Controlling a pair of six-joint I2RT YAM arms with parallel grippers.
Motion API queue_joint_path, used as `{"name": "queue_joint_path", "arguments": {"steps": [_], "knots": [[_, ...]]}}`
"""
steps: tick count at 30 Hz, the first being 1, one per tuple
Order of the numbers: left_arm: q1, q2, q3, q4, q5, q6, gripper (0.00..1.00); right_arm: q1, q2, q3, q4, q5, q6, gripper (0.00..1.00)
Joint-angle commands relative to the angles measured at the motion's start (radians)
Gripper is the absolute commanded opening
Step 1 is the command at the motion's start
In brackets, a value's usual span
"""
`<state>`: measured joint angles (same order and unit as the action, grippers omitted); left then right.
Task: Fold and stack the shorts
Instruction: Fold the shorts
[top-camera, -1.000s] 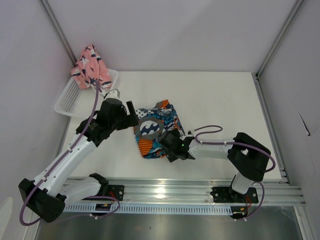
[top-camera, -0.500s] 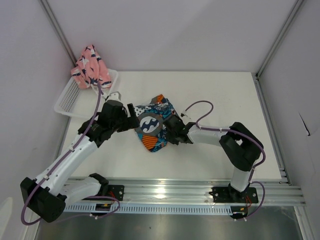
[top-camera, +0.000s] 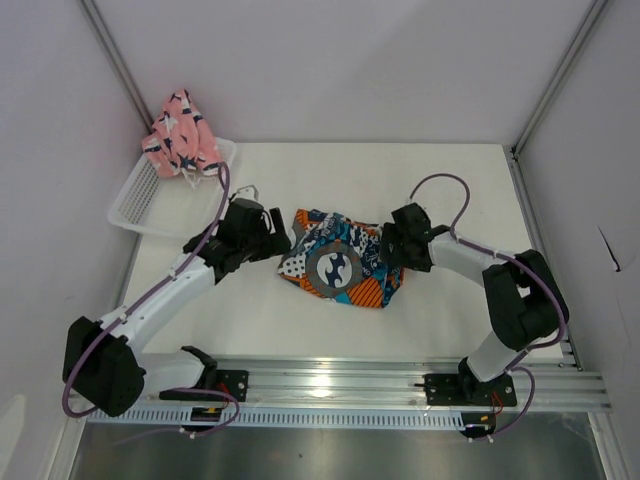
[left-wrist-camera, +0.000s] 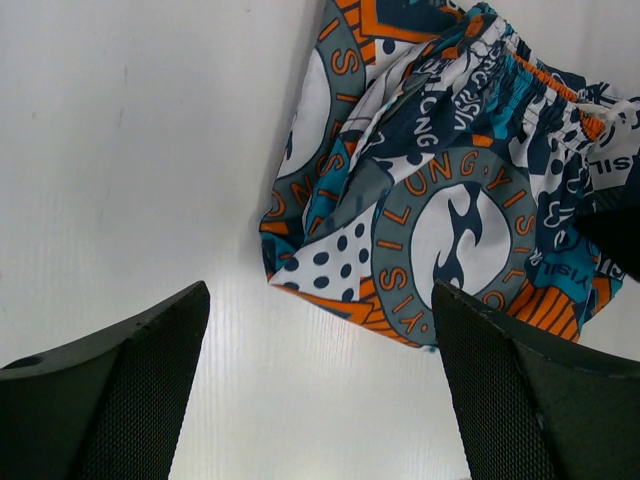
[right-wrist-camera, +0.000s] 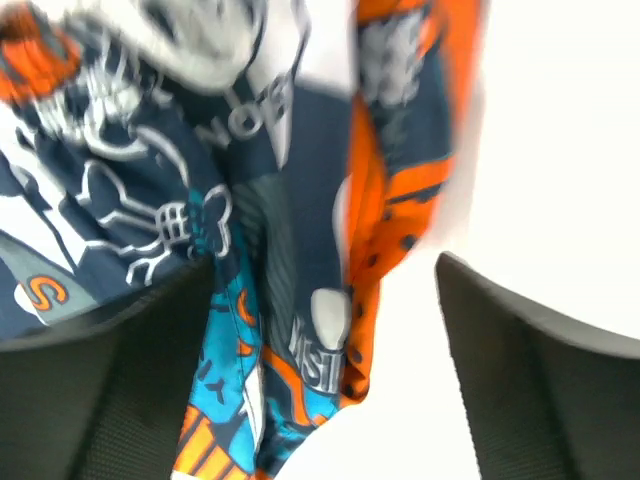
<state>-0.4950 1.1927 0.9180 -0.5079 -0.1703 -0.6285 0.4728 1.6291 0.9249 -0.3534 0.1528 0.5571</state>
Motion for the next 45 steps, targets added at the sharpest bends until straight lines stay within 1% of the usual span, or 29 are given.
{"name": "queue_joint_path", "arguments": {"steps": [1, 2, 4, 5, 6, 7, 10, 12, 15, 21, 24, 28, 33, 38, 41, 42, 43, 44, 45], "knots": [[0.007, 0.05, -0.014, 0.152, 0.034, -0.001, 0.93, -0.034, 0.026, 0.135, -0.022, -0.022, -0.152, 0.97], [0.007, 0.064, -0.015, 0.202, 0.055, 0.006, 0.93, -0.04, 0.026, 0.144, -0.022, -0.028, -0.154, 1.0], [0.007, 0.099, -0.015, 0.239, 0.074, 0.033, 0.94, -0.082, 0.015, 0.141, 0.023, -0.135, -0.161, 1.0], [0.009, 0.114, 0.001, 0.265, 0.093, 0.044, 0.95, -0.1, 0.012, 0.12, 0.04, -0.197, -0.157, 0.99], [0.007, 0.149, 0.034, 0.269, 0.1, 0.071, 0.95, -0.132, 0.014, 0.097, 0.078, -0.29, -0.152, 0.99], [0.007, 0.168, 0.048, 0.269, 0.103, 0.082, 0.96, -0.144, 0.017, 0.088, 0.097, -0.333, -0.149, 0.99], [0.012, 0.253, 0.094, 0.252, 0.112, 0.11, 0.98, -0.157, 0.04, 0.078, 0.125, -0.387, -0.149, 0.99], [0.019, 0.297, 0.128, 0.249, 0.136, 0.127, 0.99, -0.155, 0.052, 0.081, 0.114, -0.384, -0.149, 1.0], [0.036, 0.375, 0.156, 0.256, 0.172, 0.154, 0.99, -0.157, 0.055, 0.08, 0.079, -0.32, -0.146, 1.0], [0.068, 0.456, 0.182, 0.292, 0.261, 0.228, 0.99, -0.151, -0.043, -0.006, 0.07, -0.22, -0.129, 1.0], [0.073, 0.482, 0.199, 0.289, 0.276, 0.256, 0.99, -0.139, -0.067, -0.017, 0.044, -0.174, -0.117, 1.0], [0.073, 0.502, 0.203, 0.289, 0.279, 0.265, 0.99, -0.1, -0.04, -0.006, 0.042, -0.154, -0.099, 0.99], [0.078, 0.538, 0.214, 0.284, 0.267, 0.274, 0.99, -0.053, 0.03, 0.026, 0.065, -0.167, -0.074, 0.99], [0.087, 0.599, 0.246, 0.276, 0.258, 0.268, 0.99, -0.034, 0.077, 0.066, 0.073, -0.162, -0.053, 0.99], [0.107, 0.624, 0.257, 0.273, 0.272, 0.256, 0.98, -0.034, 0.092, 0.071, 0.08, -0.159, -0.048, 0.9], [0.111, 0.63, 0.257, 0.276, 0.29, 0.256, 0.97, -0.034, 0.097, 0.071, 0.083, -0.16, -0.049, 0.83], [0.115, 0.633, 0.263, 0.276, 0.295, 0.256, 0.94, -0.04, 0.1, 0.071, 0.088, -0.165, -0.051, 0.79], [0.116, 0.648, 0.268, 0.267, 0.296, 0.257, 0.92, -0.04, 0.103, 0.072, 0.09, -0.167, -0.049, 0.78], [0.116, 0.656, 0.283, 0.263, 0.307, 0.26, 0.89, -0.042, 0.109, 0.075, 0.091, -0.167, -0.054, 0.71]]}}
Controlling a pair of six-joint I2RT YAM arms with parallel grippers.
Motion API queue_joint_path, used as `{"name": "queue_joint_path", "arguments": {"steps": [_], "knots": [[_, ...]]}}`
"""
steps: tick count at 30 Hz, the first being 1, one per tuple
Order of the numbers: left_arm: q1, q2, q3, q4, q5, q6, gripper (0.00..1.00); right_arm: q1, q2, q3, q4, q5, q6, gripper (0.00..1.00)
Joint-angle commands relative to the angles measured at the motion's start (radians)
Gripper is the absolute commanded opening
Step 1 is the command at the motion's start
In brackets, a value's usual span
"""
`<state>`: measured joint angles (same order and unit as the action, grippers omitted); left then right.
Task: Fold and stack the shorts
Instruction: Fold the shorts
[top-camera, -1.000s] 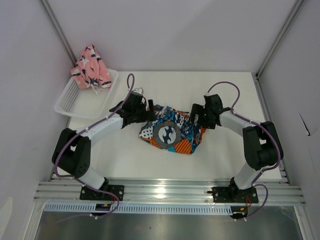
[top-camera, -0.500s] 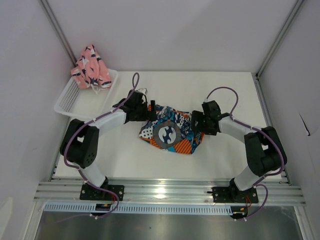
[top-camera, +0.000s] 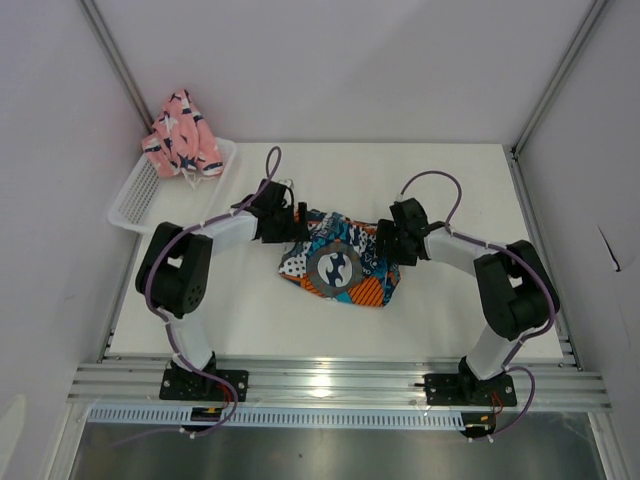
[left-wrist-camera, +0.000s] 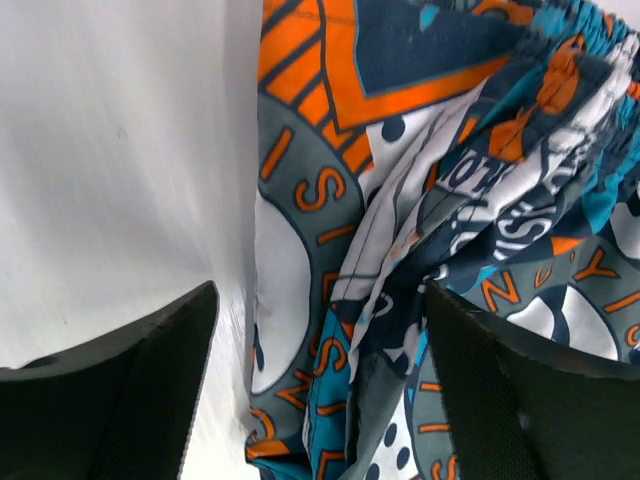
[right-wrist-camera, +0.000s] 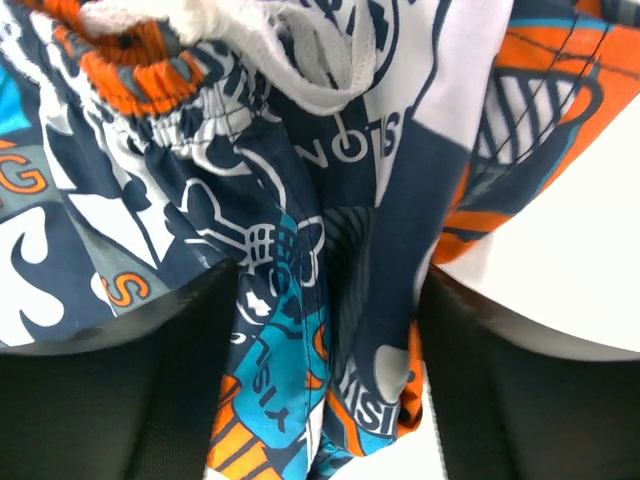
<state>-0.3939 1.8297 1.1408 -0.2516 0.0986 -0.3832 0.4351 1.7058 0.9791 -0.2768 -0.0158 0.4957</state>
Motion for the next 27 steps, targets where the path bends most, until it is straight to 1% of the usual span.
{"name": "queue_joint_path", "arguments": {"steps": [1, 3, 4, 5, 7, 8, 9, 10, 11, 12, 13, 14, 16, 17, 18, 21, 25, 27], "knots": [[0.016, 0.026, 0.065, 0.003, 0.044, 0.02, 0.82, -0.01, 0.044, 0.024, 0.019, -0.009, 0.006, 0.66], [0.017, 0.04, 0.079, -0.005, 0.046, 0.02, 0.73, -0.012, 0.057, 0.041, 0.013, -0.001, -0.006, 0.59], [0.017, 0.043, 0.08, -0.006, 0.046, 0.02, 0.64, -0.015, 0.063, 0.044, 0.007, 0.002, -0.008, 0.57], [0.018, 0.046, 0.085, -0.006, 0.047, 0.02, 0.58, -0.021, 0.066, 0.049, 0.01, 0.001, -0.016, 0.45], [0.018, 0.051, 0.089, -0.005, 0.05, 0.023, 0.49, -0.027, 0.072, 0.052, 0.014, -0.001, -0.02, 0.4], [0.018, 0.052, 0.089, -0.005, 0.052, 0.021, 0.47, -0.033, 0.075, 0.056, 0.013, 0.0, -0.026, 0.34], [0.018, 0.059, 0.094, -0.006, 0.053, 0.021, 0.45, -0.036, 0.078, 0.064, 0.01, 0.0, -0.034, 0.25], [0.02, 0.062, 0.102, -0.012, 0.053, 0.021, 0.42, -0.038, 0.086, 0.069, 0.008, -0.001, -0.04, 0.24], [0.02, 0.065, 0.109, -0.015, 0.055, 0.021, 0.41, -0.042, 0.089, 0.075, 0.004, 0.004, -0.046, 0.16], [0.02, 0.074, 0.114, -0.017, 0.056, 0.023, 0.39, -0.044, 0.092, 0.085, -0.001, 0.005, -0.054, 0.13], [0.02, 0.078, 0.123, -0.026, 0.055, 0.023, 0.38, -0.045, 0.095, 0.09, -0.001, 0.004, -0.06, 0.12], [0.02, 0.083, 0.126, -0.032, 0.055, 0.023, 0.38, -0.052, 0.101, 0.098, -0.004, 0.007, -0.065, 0.09], [0.02, 0.095, 0.14, -0.044, 0.053, 0.02, 0.38, -0.061, 0.11, 0.124, -0.015, 0.005, -0.081, 0.09], [0.02, 0.097, 0.142, -0.043, 0.058, 0.018, 0.39, -0.067, 0.115, 0.131, -0.018, 0.001, -0.085, 0.1], [0.02, 0.098, 0.143, -0.043, 0.059, 0.015, 0.42, -0.076, 0.123, 0.141, -0.022, -0.009, -0.091, 0.12], [0.021, 0.102, 0.146, -0.038, 0.062, 0.006, 0.45, -0.101, 0.135, 0.164, -0.025, -0.021, -0.103, 0.12], [0.018, 0.121, 0.172, -0.038, 0.081, -0.014, 0.46, -0.142, 0.163, 0.208, -0.035, -0.029, -0.12, 0.13], [0.013, 0.137, 0.192, -0.04, 0.092, -0.029, 0.47, -0.16, 0.185, 0.246, -0.051, -0.024, -0.137, 0.18]]}}
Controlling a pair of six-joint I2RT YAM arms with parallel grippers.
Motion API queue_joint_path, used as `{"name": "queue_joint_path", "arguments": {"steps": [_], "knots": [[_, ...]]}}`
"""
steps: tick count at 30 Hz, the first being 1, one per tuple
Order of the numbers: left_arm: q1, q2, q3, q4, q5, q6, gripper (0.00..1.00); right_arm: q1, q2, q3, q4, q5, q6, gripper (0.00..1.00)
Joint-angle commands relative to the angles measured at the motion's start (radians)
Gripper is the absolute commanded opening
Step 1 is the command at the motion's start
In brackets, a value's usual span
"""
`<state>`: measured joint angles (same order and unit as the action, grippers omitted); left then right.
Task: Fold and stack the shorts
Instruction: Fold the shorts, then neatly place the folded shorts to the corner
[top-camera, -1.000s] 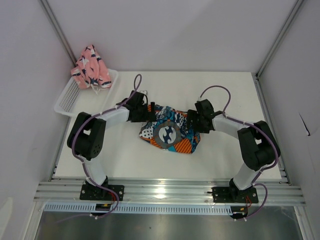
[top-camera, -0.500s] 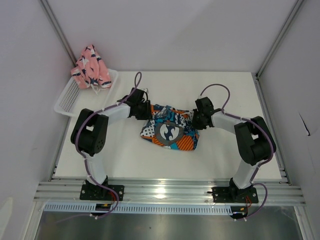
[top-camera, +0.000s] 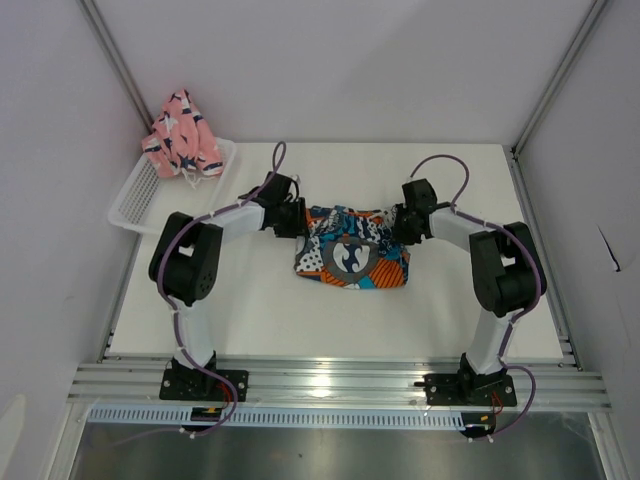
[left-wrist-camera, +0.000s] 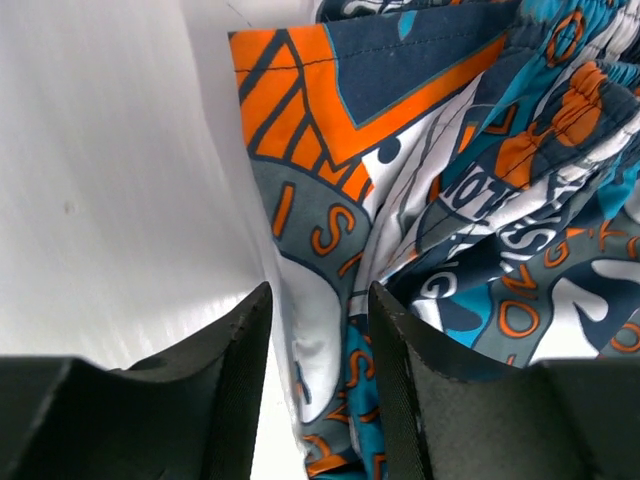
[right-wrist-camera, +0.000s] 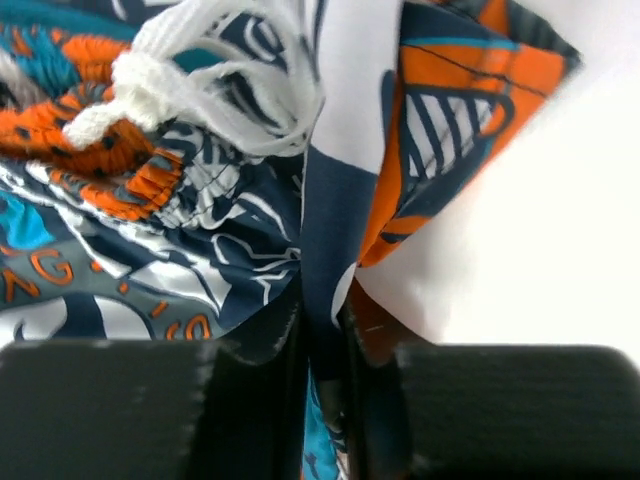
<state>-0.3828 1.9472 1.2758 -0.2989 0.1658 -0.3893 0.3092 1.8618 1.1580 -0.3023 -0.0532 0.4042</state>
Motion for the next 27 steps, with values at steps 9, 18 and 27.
{"name": "queue_joint_path", "arguments": {"steps": [9, 18, 27], "knots": [[-0.011, -0.106, -0.038, 0.099, 0.041, -0.057, 0.76, -0.148, 0.011, 0.215, -0.1, 0.043, -0.096, 0.89], [-0.011, -0.29, -0.107, 0.078, 0.044, -0.079, 0.88, -0.082, -0.197, 0.094, -0.081, -0.033, -0.1, 0.98], [-0.008, -0.474, -0.237, 0.075, -0.041, -0.18, 0.88, 0.166, -0.051, 0.276, -0.155, 0.173, -0.102, 0.99]]}}
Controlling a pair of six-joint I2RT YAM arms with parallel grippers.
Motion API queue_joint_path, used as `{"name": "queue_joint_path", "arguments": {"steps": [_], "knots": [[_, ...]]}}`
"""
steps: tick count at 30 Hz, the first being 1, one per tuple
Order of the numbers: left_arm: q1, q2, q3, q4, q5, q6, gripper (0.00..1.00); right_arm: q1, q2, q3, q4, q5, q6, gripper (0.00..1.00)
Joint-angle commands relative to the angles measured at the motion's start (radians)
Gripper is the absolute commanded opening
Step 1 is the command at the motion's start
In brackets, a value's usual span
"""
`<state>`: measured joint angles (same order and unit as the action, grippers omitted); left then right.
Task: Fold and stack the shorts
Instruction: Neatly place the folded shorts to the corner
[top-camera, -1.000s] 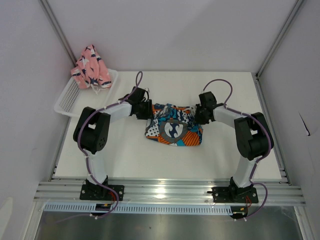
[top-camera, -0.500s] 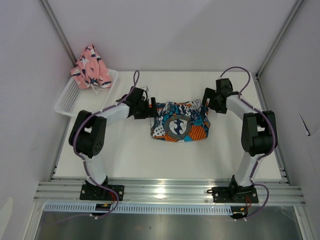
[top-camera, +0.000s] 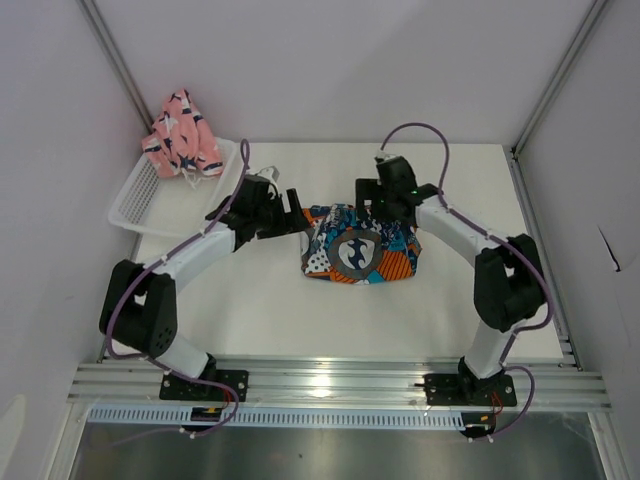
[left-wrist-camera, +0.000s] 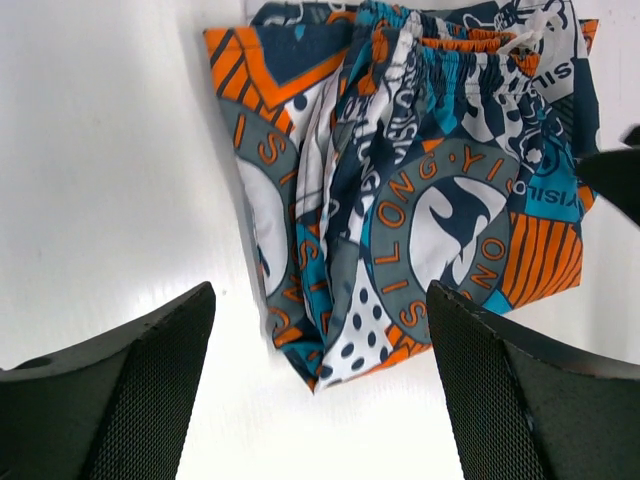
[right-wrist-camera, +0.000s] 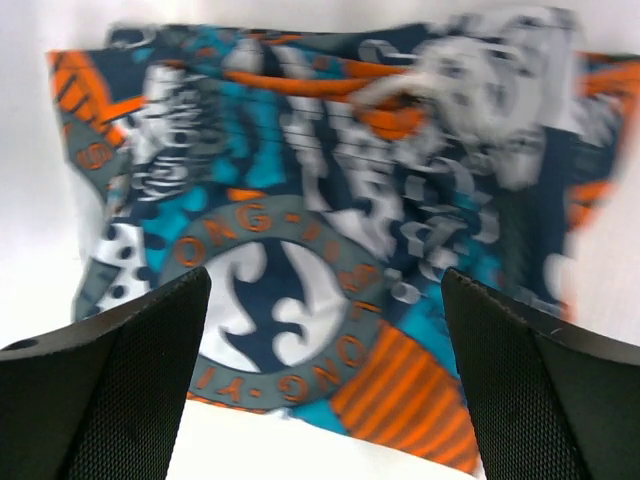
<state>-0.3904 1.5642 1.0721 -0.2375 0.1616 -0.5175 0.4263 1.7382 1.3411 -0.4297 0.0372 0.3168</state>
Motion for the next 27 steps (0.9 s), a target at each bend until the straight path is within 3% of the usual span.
{"name": "queue_joint_path", "arguments": {"steps": [1, 12, 16, 23, 27], "knots": [[-0.001, -0.108, -0.047, 0.01, -0.045, -0.061, 0.88, 0.083, 0.092, 0.113, -0.02, 0.099, -0.018, 0.99], [0.004, -0.233, -0.11, -0.016, -0.111, -0.059, 0.88, 0.175, 0.351, 0.346, 0.089, 0.184, 0.004, 0.99], [0.007, -0.21, -0.113, -0.011, -0.109, -0.055, 0.88, 0.201, 0.437, 0.452, 0.022, 0.205, -0.002, 0.99], [0.008, -0.202, -0.113, -0.006, -0.108, -0.055, 0.88, 0.236, 0.471, 0.428, -0.043, 0.173, 0.01, 0.99], [0.008, -0.214, -0.113, -0.011, -0.109, -0.053, 0.88, 0.261, 0.501, 0.437, -0.16, 0.219, 0.01, 1.0]]}}
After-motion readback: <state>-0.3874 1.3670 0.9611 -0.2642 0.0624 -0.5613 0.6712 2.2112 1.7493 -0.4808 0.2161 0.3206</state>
